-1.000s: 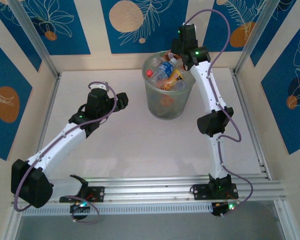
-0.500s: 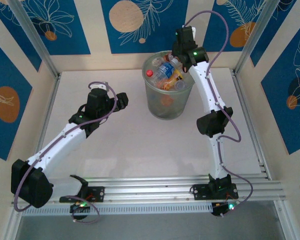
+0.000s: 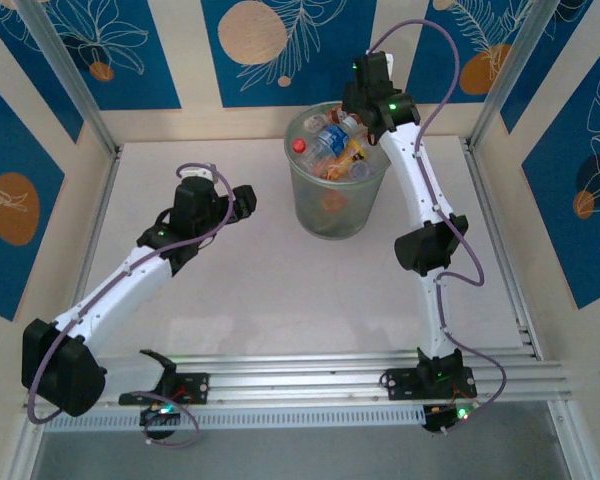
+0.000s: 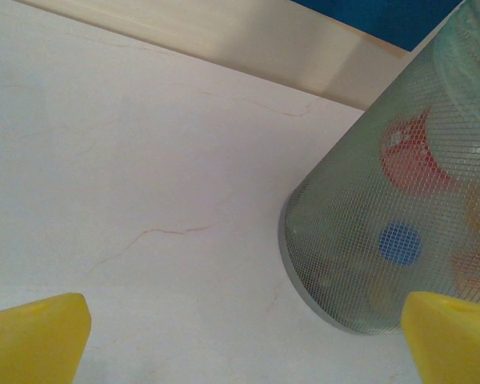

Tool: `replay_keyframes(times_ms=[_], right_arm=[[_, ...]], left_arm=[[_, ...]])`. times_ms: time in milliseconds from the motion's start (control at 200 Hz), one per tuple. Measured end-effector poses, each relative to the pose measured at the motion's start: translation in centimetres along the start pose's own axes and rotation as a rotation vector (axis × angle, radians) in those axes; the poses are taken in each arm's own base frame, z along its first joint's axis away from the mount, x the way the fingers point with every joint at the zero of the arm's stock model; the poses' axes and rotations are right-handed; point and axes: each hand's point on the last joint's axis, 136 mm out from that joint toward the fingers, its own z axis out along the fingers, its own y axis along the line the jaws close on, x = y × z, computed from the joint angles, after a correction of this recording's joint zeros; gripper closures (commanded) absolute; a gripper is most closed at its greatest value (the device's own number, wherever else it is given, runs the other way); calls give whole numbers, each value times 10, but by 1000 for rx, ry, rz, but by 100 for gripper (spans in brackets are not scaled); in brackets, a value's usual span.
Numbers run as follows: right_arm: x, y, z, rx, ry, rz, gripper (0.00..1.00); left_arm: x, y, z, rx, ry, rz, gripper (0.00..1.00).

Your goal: Put the plastic bottles in the bin

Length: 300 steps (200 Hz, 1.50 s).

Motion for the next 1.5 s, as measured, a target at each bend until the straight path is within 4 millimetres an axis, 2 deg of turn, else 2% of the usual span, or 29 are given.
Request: replay_keyframes(times_ms=[155,260,375,475,550,660,755,850,1010,1130,1275,1420,1500], right_arm=[[-13,-2,-12,-11,-36,9,14],[-26,-5,-29,-22,-62,22,8],[-38,-12,-59,-35,-88,40,5],[-32,-18,-91,-51,-74,36,2],[-16,-20,-118,-70,-59,24,0],[20,-25,-156,-99,-41,8,1],[67,-38,-182,-119,-12,7,1],[115,-65,-196,-99,23,33,1],[197,-101,-195,-43,93,55,1],[241,-120,-183,-9,112,53,1],[262,-147,-164,27,61,75,1],[279,-162,-138,21,7,77,1],[290,-169,-125,14,-6,69,1]], left_arm=[[-1,2,0,-10,-5,20,1],[-3,5,-2,-27,-15,31,0],[-11,8,-10,-47,-47,47,1],[-22,11,-23,-67,-93,62,1],[-32,14,-36,-84,-133,76,1],[-43,22,-56,-113,-195,104,0],[-40,37,-69,-161,-226,138,1],[-27,60,-78,-231,-235,177,0],[-3,99,-85,-343,-241,245,1],[5,122,-85,-408,-280,292,0],[13,149,-71,-467,-307,319,1],[38,183,-45,-489,-284,311,0],[47,195,-34,-487,-259,308,0]])
